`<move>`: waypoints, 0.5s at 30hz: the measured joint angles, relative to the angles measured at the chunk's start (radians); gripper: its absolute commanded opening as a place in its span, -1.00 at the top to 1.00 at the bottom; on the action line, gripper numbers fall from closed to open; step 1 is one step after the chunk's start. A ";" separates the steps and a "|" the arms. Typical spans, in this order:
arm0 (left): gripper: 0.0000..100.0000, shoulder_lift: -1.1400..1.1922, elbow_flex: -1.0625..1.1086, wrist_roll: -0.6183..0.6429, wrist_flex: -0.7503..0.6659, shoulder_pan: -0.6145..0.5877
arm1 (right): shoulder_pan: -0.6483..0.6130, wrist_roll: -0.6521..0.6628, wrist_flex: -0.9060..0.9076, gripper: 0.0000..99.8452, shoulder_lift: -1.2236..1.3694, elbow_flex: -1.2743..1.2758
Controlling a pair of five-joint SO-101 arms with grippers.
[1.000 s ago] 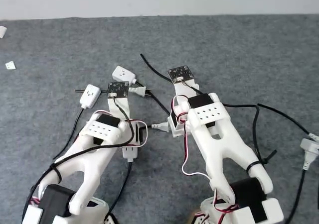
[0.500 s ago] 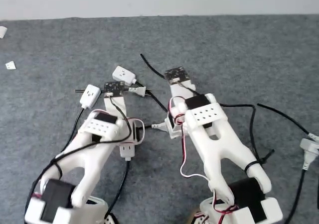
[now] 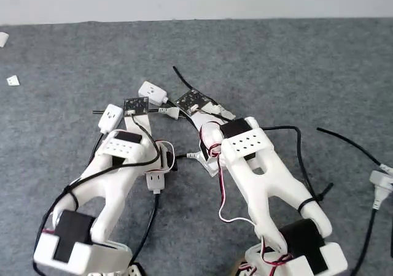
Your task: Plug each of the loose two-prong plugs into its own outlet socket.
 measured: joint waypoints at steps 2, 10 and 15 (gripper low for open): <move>0.24 -0.061 0.035 -0.008 -0.011 -0.008 | 0.000 0.038 -0.003 0.62 0.000 0.002; 0.24 -0.466 0.247 -0.046 -0.011 -0.011 | -0.074 0.152 -0.158 0.62 0.000 0.138; 0.24 -0.698 0.334 -0.046 -0.011 -0.114 | -0.107 0.215 -0.175 0.62 0.000 0.143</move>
